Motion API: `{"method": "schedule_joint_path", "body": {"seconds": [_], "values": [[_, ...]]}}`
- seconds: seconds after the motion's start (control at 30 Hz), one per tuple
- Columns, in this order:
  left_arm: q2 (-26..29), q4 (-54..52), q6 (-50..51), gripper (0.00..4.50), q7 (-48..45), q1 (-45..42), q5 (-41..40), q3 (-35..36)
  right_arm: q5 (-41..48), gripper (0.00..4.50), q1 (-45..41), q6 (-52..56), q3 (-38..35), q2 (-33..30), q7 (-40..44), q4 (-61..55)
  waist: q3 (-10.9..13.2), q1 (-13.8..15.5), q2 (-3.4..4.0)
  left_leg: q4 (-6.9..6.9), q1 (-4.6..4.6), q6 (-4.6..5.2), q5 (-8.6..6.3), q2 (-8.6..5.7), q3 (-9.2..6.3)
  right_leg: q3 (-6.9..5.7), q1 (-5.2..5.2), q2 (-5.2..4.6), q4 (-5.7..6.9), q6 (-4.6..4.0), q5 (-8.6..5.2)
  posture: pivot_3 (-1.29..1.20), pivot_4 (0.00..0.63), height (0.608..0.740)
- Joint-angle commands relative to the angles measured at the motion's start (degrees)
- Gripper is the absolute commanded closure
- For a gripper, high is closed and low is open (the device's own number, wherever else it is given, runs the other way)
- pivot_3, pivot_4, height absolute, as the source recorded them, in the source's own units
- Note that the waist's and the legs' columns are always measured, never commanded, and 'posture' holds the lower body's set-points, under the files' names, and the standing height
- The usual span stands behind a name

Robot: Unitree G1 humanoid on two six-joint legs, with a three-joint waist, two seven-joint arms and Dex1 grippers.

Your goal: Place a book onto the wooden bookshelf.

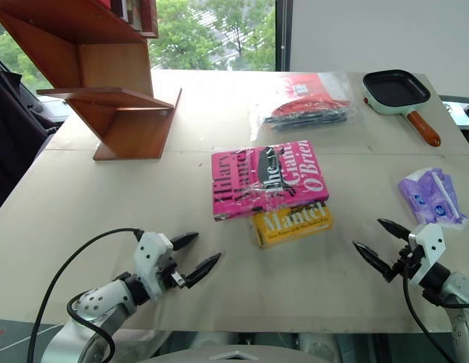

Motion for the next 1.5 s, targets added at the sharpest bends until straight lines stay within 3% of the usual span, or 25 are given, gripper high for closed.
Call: {"method": "schedule_joint_path", "body": {"seconds": [0.03, 0.53, 0.83, 1.13, 1.37, 1.5], "values": [[-0.03, -1.41, -0.10, 0.02, -0.26, 1.64, -0.67, 0.08, 0.96, 0.00, 0.31, -0.72, -1.61, -0.49, 0.87, -1.12, 0.00, -0.01, 0.00, 0.00, 0.00, 0.00, 0.00, 0.00, 0.00, 0.00, 0.00, 0.00, 0.00, 0.00, 0.00, 0.00, 0.150, 0.740], [-1.22, -2.36, 0.08, 0.02, 0.38, 3.13, -2.42, 0.15, 0.84, 0.00, 0.92, -1.67, -1.90, -0.19, 2.12, -0.06, 0.00, -0.03, 0.00, 0.00, 0.00, 0.01, -0.01, 0.00, 0.00, 0.00, 0.00, 0.00, 0.00, 0.00, 0.00, 0.00, 0.150, 0.740], [-4.71, -5.16, 3.70, 0.02, 3.26, 3.62, -7.01, 0.24, 0.88, 0.00, 0.52, -2.66, -1.84, -0.30, 3.11, 1.03, 0.00, 0.03, -0.01, 0.00, 0.00, 0.01, -0.01, 0.00, 0.00, 0.00, 0.00, 0.00, 0.00, 0.00, 0.00, 0.00, 0.150, 0.740], [-3.34, -10.39, 20.95, 0.02, 3.03, 0.79, -34.53, 2.71, 14.43, 0.00, 6.73, -0.99, -8.65, -4.34, 17.83, -8.48, 0.05, 0.01, -0.05, 0.02, -0.01, 0.02, -0.01, 0.00, -0.02, -0.01, 0.02, 0.01, 0.01, 0.02, -0.01, 0.00, 0.150, 0.740], [-8.28, -8.39, 27.20, 0.02, 26.66, 0.12, -69.67, 6.10, 18.08, 0.00, 11.83, 2.58, -13.28, -5.09, 17.22, -15.07, 0.10, 0.02, -0.20, 0.08, 0.02, 0.02, -0.01, 0.00, -0.04, -0.01, 0.08, -0.02, 0.01, 0.04, -0.01, 0.00, 0.150, 0.740], [-9.65, -8.72, 26.65, 0.02, 35.68, 0.72, -80.94, 2.80, 17.79, 0.00, 12.77, 3.40, -13.04, -3.81, 15.21, -17.85, 0.15, 0.04, -0.28, 0.08, 0.03, -0.01, 0.01, 0.00, -0.04, -0.01, 0.09, -0.02, 0.02, 0.04, -0.01, 0.00, 0.150, 0.740]]}}
